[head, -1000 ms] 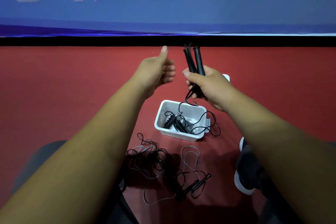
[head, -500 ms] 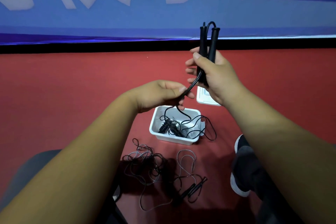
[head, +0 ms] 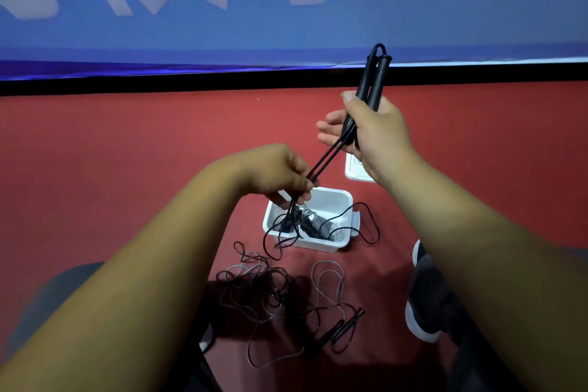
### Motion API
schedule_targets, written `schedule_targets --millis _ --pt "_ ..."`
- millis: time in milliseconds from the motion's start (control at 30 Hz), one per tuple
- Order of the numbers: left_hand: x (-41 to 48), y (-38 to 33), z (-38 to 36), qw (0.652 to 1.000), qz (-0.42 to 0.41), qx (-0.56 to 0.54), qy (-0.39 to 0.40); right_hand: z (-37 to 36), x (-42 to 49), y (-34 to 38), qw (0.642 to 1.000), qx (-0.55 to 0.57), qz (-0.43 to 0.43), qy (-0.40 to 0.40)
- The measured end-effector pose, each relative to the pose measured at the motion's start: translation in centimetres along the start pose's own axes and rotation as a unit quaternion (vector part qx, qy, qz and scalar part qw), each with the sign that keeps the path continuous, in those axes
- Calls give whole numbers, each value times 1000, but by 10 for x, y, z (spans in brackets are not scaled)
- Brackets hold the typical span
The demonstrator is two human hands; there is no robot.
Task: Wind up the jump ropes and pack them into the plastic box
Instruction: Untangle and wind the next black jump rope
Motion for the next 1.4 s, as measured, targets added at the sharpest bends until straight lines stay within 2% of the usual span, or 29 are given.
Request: schedule_targets --millis 100,167,367,533,700,767,867,933,1000,1100,1233,1400 --pt "2 5 13 990 25 111 -86 0 0 -3 1000 4 -8 -6" --pt "0 6 20 982 16 133 -135 1 0 -3 1000 14 -15 -7" --pt "-9 12 45 960 -37 67 -269 -5 -3 1 994 -7 -76 74" --pt "-16 16 58 941 -57 38 -331 -19 -16 -11 969 -29 -170 177" --pt "-14 15 53 958 -113 -18 -265 -31 -37 -22 902 -52 -271 331" --pt "-17 8 48 963 -143 -30 -228 -32 -45 -27 860 -77 -314 395" --pt "-13 6 41 974 -170 -74 -128 -34 -58 -37 786 -85 -373 485" --pt "-10 6 35 976 -178 -94 -84 -35 -64 -45 748 -88 -402 521" --pt "-7 1 29 978 -182 -81 -64 -36 -70 -54 724 -105 -425 533" --pt "-7 -11 22 984 -169 -28 -46 -35 -72 -65 719 -159 -433 520" --pt "-11 -15 24 986 -150 10 -75 -30 -67 -72 751 -195 -434 458" --pt "-17 -21 23 982 -133 82 -101 -15 -56 -82 771 -237 -451 382"
Point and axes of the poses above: each hand's wrist, its own x-axis towards the middle knuckle, its own z-axis out of the back of the hand, y = z × x, the point moved 5 cm from there along x, towards the middle knuckle, and after that the axes turned 14 degrees about y, right-handed, at the moved point
